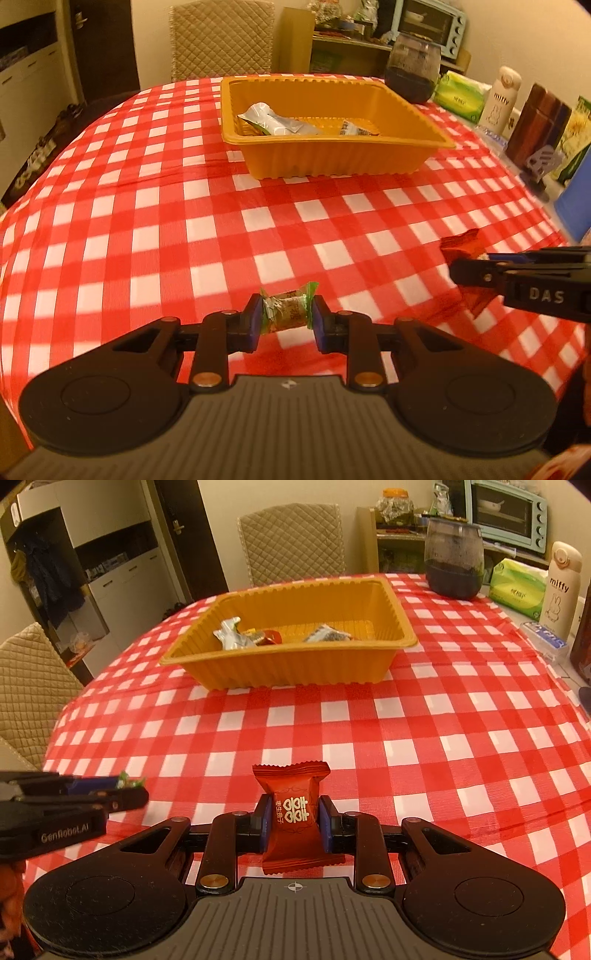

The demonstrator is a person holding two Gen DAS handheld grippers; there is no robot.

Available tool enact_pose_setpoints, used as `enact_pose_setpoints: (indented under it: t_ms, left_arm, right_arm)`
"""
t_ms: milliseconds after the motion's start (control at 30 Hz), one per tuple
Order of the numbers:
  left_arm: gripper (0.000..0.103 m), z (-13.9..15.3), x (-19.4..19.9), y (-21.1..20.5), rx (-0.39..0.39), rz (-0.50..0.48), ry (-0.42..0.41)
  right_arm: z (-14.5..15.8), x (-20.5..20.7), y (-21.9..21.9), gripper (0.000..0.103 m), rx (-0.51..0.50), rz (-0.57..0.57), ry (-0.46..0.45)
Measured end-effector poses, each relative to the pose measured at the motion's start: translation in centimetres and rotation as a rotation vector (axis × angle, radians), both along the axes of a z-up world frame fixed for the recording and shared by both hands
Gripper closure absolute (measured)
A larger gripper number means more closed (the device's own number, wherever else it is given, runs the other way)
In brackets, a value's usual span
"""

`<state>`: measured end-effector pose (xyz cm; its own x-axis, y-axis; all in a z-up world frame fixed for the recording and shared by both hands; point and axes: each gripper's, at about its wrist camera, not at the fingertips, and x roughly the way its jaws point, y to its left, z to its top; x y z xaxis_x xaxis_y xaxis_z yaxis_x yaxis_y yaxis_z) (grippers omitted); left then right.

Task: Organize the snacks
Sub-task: 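Carry both candies over the orange tray and open both grippers to release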

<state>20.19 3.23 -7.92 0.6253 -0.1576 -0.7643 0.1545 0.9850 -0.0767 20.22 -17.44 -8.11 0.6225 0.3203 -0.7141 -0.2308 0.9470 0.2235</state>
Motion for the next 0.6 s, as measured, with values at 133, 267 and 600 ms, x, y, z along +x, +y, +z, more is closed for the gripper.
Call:
enact_pose_setpoints:
  t_ms: [133,267,600]
  left_arm:
    - [0.078,1.2,-1.7,-0.5,-0.036,0.034,-0.002]
    - [0.078,2.2,-3.2,-1.0,-0.047,0.051,-0.007]
    - [0.078,4.5,-5.2,-1.9,-0.055,0.059,-0.039]
  right_arm:
    - [1.1,-1.0,0.0,0.076,0.004,0.002,-0.018]
    - [2.1,-2.2,0.0,0.076,-0.001,0.006,-0.038]
    - [4.2,-4.6,-0.9,0.076,-0.007,-0.011,-0.064]
